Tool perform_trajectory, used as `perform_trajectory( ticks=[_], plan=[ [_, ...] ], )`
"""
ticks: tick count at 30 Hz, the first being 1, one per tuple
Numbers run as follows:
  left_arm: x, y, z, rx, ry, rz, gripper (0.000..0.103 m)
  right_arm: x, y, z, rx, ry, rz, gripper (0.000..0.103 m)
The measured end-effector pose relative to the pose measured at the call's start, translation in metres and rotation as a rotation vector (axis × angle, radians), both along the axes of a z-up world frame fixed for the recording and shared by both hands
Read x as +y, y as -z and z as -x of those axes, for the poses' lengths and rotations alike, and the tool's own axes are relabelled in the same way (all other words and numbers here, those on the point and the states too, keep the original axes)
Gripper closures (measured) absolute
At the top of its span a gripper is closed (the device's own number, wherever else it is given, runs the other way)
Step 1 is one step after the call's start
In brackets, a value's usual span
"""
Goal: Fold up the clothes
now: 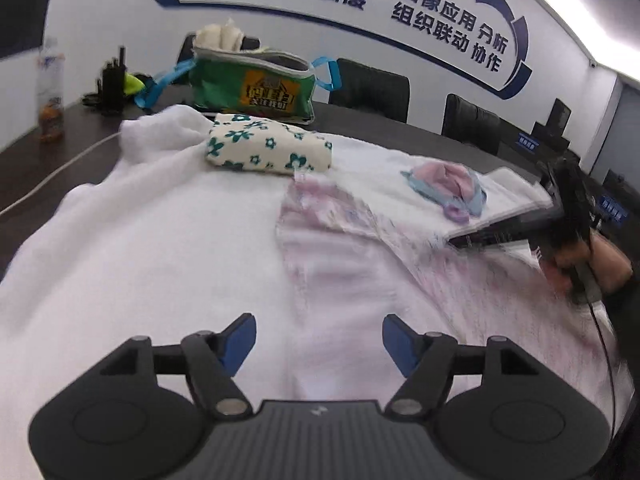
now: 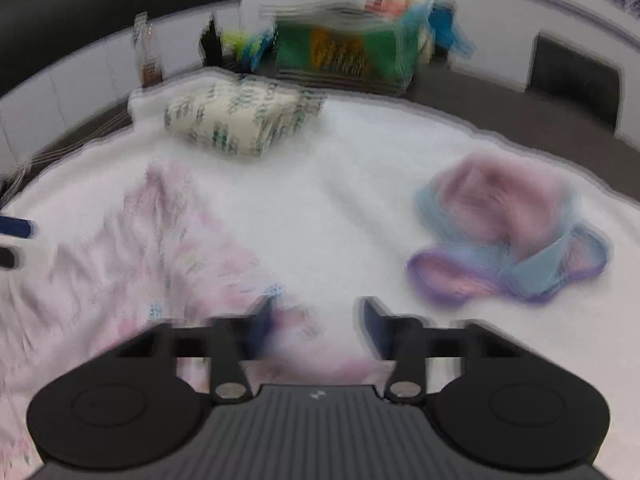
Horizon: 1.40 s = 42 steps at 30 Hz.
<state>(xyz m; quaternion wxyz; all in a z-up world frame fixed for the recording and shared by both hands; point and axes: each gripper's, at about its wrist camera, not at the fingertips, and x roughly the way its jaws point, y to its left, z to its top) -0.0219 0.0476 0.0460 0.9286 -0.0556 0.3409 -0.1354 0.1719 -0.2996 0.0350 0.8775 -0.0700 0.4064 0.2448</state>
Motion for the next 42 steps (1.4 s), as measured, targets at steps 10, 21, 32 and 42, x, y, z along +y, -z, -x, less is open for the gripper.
perform_trajectory(
  ticks=[10, 21, 32, 42],
  plan=[
    [-0.007, 0.011, 0.062, -0.033, -0.026, -0.11, 0.035, -0.016, -0.006, -0.019, -0.059, 0.305, -0.001, 0.06],
    [-0.002, 0.025, 0.077, 0.09, -0.023, 0.052, 0.1, 0.118, -0.019, -0.049, -0.056, -0.138, 0.077, 0.052],
    [0.068, 0.008, 0.092, 0.031, -0.152, 0.155, 0.103, 0.18, -0.031, -0.056, -0.111, -0.191, 0.016, 0.1],
    [0.092, -0.007, 0.12, -0.099, -0.349, 0.06, 0.064, 0.258, -0.026, -0.059, -0.151, -0.188, 0.131, 0.092]
  ],
)
